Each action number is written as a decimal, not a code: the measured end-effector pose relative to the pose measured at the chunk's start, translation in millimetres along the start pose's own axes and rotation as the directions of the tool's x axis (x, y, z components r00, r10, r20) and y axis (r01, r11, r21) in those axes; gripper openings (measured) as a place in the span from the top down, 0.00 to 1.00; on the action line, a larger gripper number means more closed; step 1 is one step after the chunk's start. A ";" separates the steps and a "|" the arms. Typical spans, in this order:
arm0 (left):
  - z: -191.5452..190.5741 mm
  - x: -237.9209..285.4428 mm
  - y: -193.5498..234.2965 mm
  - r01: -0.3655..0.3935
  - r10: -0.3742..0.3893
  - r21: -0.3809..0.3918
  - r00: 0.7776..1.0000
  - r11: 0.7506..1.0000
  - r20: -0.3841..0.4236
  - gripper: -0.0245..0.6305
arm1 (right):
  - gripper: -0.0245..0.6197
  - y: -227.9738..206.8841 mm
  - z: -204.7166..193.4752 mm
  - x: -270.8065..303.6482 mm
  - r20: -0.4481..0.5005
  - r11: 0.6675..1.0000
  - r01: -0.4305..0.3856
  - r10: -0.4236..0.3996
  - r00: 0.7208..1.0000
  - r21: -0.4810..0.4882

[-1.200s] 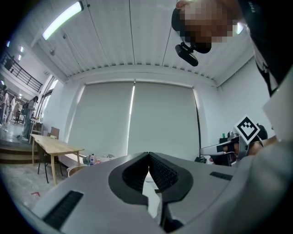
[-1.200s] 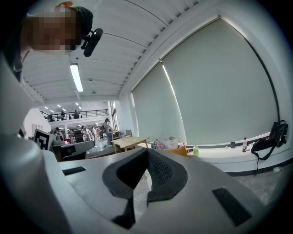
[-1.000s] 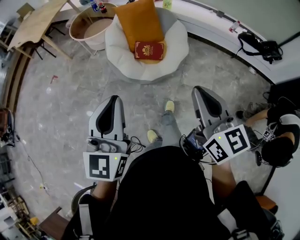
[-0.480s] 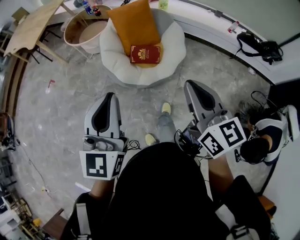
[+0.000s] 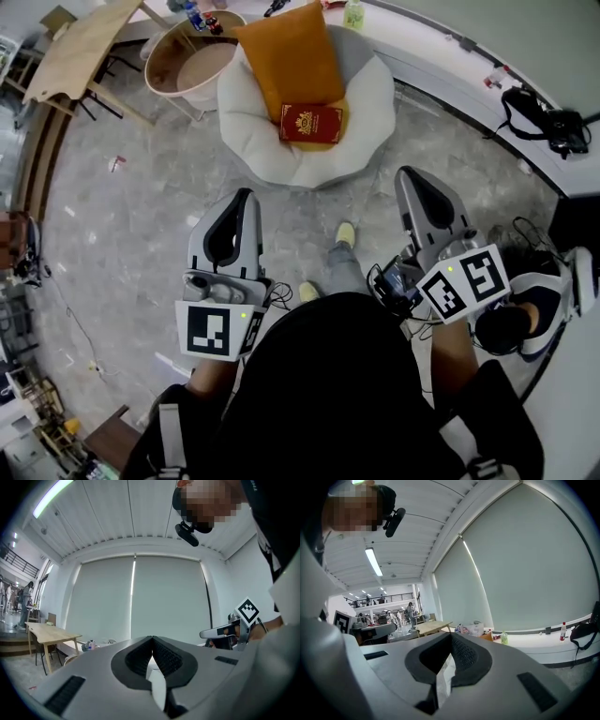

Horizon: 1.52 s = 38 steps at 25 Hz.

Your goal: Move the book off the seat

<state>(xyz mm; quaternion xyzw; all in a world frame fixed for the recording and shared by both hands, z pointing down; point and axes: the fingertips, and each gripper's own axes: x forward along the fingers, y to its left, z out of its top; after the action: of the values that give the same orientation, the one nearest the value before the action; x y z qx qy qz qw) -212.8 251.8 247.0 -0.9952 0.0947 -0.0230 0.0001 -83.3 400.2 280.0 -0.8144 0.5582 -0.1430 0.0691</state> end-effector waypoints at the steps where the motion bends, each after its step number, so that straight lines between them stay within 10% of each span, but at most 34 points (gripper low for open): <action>1: 1.1 7.6 0.7 -0.005 0.005 -0.005 1.000 1.000 -0.003 0.95 | 0.94 -6.5 2.4 4.5 -0.002 1.000 -0.002 0.002 1.000 0.001; 38: 33.7 132.4 -24.3 -0.062 0.061 0.095 0.998 0.994 0.017 0.95 | 0.94 -123.9 40.0 55.4 0.041 0.994 -0.090 0.087 0.995 0.055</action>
<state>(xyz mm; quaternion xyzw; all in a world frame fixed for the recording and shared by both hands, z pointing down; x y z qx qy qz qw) -76.8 250.6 219.5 -0.9909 0.1240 -0.0205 0.0490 57.9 392.4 284.4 -0.7892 0.5880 -0.1397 0.1091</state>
